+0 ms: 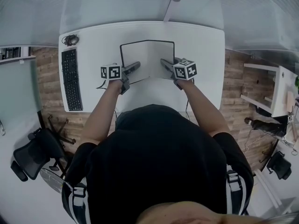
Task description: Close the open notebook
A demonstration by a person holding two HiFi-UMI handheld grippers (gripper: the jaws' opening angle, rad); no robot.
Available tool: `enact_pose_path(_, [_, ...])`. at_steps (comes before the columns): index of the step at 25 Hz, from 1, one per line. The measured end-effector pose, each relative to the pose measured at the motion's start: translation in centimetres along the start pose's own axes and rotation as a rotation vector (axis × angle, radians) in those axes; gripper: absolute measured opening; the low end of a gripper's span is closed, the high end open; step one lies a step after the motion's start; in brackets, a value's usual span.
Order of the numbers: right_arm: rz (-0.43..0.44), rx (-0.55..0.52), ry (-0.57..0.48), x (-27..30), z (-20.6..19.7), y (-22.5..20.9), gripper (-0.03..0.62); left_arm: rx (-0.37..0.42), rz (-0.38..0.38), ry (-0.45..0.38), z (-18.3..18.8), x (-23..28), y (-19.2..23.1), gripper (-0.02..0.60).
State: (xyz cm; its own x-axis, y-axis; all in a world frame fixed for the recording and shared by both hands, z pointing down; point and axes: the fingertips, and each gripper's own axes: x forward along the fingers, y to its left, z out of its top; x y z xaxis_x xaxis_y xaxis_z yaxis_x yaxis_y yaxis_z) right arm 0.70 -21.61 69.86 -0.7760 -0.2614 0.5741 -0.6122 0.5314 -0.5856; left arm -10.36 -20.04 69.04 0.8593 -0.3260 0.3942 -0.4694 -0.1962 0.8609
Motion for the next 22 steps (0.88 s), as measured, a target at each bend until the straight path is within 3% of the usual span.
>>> enact_pose_path(22, [-0.004, 0.088, 0.1, 2.7, -4.3, -2.7, 0.061, -0.083, 0.016, 0.081, -2.9, 2.0, 4.6, 0.049])
